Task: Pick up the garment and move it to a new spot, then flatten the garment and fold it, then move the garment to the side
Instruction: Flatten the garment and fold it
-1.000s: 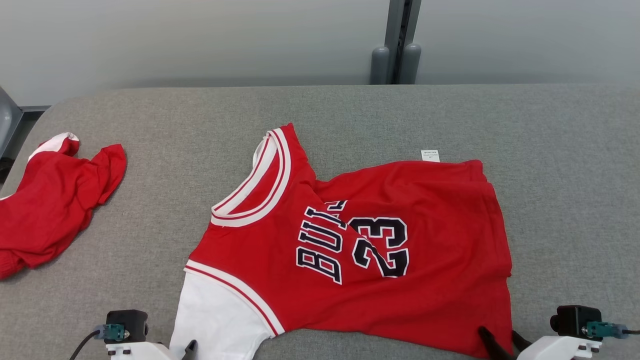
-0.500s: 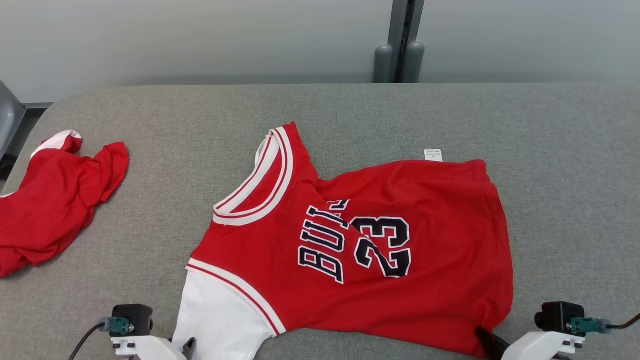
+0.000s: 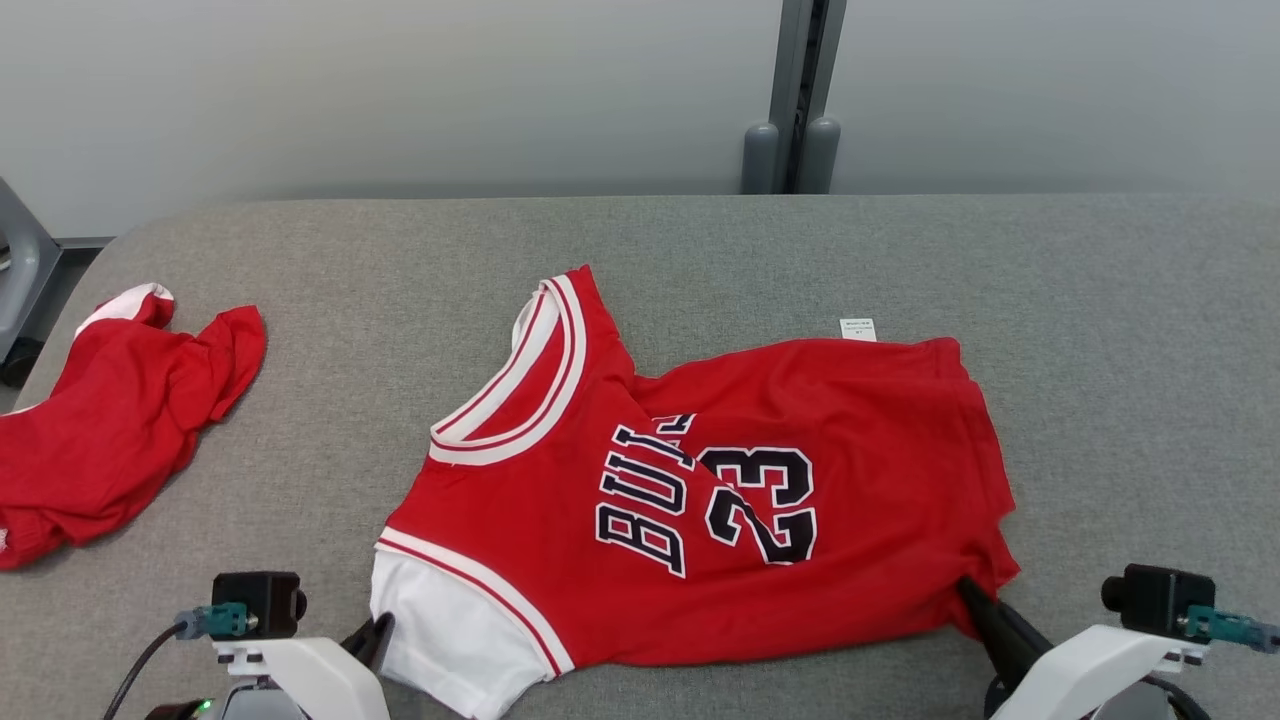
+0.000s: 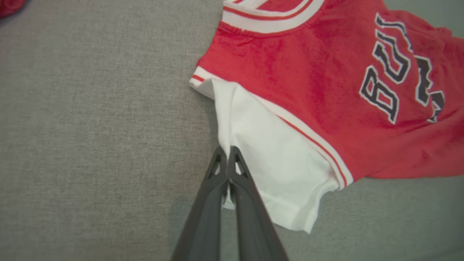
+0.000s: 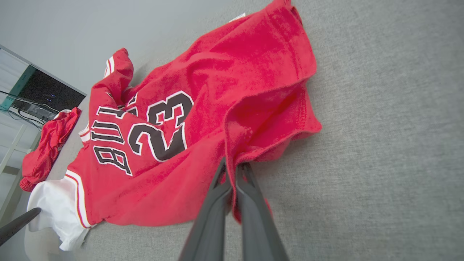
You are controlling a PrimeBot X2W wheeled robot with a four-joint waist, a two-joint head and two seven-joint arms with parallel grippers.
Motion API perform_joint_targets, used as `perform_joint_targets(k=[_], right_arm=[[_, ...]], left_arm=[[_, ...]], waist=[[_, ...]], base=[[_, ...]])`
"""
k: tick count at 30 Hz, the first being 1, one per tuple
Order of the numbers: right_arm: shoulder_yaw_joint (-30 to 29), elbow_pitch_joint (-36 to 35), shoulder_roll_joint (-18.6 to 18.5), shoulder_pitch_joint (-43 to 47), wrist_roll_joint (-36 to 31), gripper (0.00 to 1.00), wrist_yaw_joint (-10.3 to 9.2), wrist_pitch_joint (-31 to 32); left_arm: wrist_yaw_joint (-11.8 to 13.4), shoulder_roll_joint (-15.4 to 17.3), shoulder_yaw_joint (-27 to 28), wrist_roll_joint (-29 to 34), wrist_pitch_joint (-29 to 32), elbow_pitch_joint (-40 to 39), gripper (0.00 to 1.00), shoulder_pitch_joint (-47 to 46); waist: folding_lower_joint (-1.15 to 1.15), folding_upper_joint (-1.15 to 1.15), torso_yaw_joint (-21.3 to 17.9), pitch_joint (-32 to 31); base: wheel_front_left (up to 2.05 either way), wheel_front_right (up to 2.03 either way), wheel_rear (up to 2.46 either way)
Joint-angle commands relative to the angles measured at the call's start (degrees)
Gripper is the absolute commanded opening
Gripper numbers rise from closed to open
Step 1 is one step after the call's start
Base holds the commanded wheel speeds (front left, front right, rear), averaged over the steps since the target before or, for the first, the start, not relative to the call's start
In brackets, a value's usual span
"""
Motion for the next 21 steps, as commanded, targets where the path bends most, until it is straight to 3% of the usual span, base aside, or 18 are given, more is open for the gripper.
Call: perform_joint_targets(k=[1, 10, 16, 21], right_arm=[[-0.59, -2.27, -0.90, -0.42, 1.24, 0.00, 0.12, -1.04], [-1.00, -9.07, -3.84, -9.73, 6.42, 0.00, 0.12, -2.99], [-1.23, -7.44, -6.19, -23.50, 10.43, 0.00, 0.12, -3.43], [-2.92, -2.58, -8.63, -37.20, 13.26, 0.00, 0.12, -3.29]], left_arm=[[0.12, 0.38, 1.03, -0.46, -0.61, -2.09, 0.00, -1.19], [-0.77, 2.26, 3.49, 1.95, -0.22, -8.87, 0.00, -13.20], [-4.06, 1.92, 4.26, 3.61, 0.86, -3.76, 0.00, -29.76], [-8.66, 0.85, 2.05, 7.22, 1.66, 6.14, 0.00, -46.32]], waist=[[0.00, 0.00, -0.13, 0.01], [0.00, 0.00, -1.31, 4.64], [0.00, 0.00, -1.76, 11.69], [0.00, 0.00, -1.81, 17.68]], base=[[0.00, 0.00, 0.00], [0.00, 0.00, 0.00], [0.00, 0.00, 0.00], [0.00, 0.00, 0.00]])
